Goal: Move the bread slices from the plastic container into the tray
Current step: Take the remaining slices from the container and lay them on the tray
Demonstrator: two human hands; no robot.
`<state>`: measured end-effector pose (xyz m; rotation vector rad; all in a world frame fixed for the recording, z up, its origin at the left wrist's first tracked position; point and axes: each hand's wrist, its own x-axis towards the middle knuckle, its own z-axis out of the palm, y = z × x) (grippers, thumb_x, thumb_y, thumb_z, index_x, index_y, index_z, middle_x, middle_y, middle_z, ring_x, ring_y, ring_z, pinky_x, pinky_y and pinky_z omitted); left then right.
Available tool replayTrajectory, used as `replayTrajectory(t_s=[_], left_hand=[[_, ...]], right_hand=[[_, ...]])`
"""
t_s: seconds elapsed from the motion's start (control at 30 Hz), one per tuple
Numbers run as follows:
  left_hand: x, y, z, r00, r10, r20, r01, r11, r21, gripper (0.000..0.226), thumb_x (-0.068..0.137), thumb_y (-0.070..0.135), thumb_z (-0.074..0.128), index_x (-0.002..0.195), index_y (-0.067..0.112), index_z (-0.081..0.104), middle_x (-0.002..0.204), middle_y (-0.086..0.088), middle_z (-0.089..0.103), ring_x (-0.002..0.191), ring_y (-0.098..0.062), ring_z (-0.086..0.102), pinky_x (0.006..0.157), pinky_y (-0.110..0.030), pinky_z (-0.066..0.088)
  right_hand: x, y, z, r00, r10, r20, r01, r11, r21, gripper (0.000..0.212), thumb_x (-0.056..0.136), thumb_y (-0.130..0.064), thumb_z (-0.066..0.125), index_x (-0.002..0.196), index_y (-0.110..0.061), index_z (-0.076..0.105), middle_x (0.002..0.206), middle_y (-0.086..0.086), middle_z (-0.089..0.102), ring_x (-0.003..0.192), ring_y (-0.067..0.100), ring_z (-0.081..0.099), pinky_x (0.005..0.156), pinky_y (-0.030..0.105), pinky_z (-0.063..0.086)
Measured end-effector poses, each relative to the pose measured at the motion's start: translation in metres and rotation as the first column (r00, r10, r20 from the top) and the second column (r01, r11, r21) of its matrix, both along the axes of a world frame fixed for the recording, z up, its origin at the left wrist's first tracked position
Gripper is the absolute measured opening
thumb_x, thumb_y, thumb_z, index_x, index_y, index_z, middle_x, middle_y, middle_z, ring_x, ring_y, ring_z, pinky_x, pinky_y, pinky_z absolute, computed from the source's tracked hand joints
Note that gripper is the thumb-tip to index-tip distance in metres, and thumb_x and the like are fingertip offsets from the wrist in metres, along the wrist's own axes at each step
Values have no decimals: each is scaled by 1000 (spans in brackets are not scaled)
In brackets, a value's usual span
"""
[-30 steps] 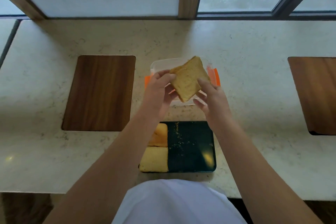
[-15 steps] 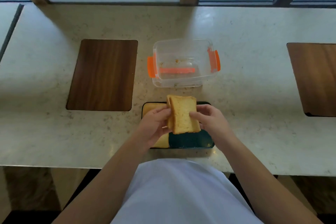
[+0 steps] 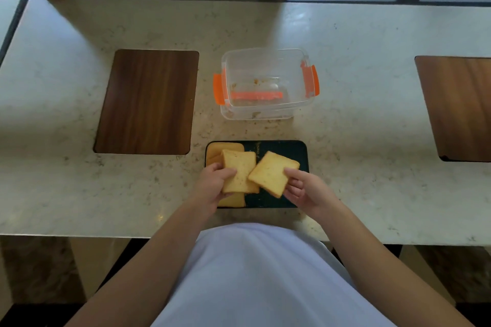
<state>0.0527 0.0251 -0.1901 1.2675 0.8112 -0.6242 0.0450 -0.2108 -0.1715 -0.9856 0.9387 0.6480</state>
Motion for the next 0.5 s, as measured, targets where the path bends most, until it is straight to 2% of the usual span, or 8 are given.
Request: replayTrajectory(t_s=[0.07, 0.17, 0.23, 0.33, 0.5], left_hand=[[1, 3, -2, 1000, 27, -15, -27, 1000, -2, 44, 95, 12, 64, 138, 11, 52, 126, -13, 66, 112, -30, 66, 85, -45, 58], [1, 7, -1, 1000, 28, -5, -28, 999, -17, 43, 95, 12, 64, 137, 11, 55, 125, -13, 68, 112, -30, 67, 78, -41, 57], [1, 8, -1, 1000, 29, 1, -29, 999, -26, 42, 95, 12, 64, 136, 12, 56, 125, -13, 69, 113, -31, 67, 78, -41, 58], [1, 9, -1, 999, 39, -6, -39, 998, -42, 43, 96, 11, 63, 138, 11, 55, 127, -14, 68, 114, -32, 66, 86, -46, 58], [3, 7, -1, 998, 53, -22, -54, 998, -27, 45, 97, 10, 61, 141, 13, 52, 128, -12, 67, 114, -31, 65, 77, -40, 58]], right_hand=[[2, -2, -6, 990, -133, -53, 133, 991, 1, 27, 92, -10, 72, 117, -8, 60, 108, 16, 76, 98, 26, 76, 68, 32, 62], [6, 1, -12, 966, -252, -56, 253, 967, 18, 17, 94, -4, 68, 110, -5, 62, 102, 16, 72, 97, 26, 73, 65, 32, 64], [10, 5, -14, 959, -278, -51, 280, 960, 27, 10, 94, -3, 68, 104, -4, 63, 98, 16, 72, 94, 26, 72, 69, 33, 63], [15, 8, -18, 946, -318, -61, 319, 947, 18, 12, 95, -4, 68, 105, -4, 63, 105, 17, 72, 100, 26, 71, 75, 36, 60], [18, 7, -23, 928, -340, -151, 332, 940, -77, 15, 95, -10, 69, 108, -6, 65, 106, 12, 71, 100, 23, 68, 69, 35, 58]])
